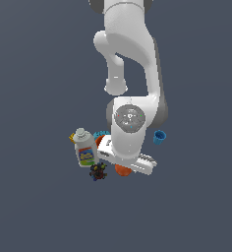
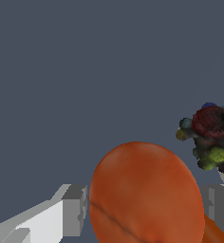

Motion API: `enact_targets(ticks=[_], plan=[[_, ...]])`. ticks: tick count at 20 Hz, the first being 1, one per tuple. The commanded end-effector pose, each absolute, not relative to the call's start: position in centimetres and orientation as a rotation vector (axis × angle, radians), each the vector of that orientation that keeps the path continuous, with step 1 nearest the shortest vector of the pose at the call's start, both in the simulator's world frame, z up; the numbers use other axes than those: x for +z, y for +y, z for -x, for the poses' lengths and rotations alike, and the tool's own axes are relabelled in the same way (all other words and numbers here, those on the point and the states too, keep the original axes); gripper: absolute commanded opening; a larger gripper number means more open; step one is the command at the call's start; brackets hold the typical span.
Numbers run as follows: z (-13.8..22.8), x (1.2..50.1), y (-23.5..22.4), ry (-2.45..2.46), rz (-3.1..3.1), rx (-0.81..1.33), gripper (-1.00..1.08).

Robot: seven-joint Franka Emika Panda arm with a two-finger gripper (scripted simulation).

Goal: Pick up a designated object from a clutter of objects.

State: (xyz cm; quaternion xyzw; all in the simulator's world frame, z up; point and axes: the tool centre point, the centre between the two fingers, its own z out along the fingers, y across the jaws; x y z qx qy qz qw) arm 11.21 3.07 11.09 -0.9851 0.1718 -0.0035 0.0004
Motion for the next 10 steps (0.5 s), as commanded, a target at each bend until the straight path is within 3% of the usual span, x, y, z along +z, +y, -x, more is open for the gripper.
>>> enact_targets(ticks=[1, 10], plan=[[-10.4, 13.3, 4.6, 0.538, 3.094, -0.015, -1.00], [-6.7, 21.9, 10.7, 0.539, 3.096, -0.011, -1.00]])
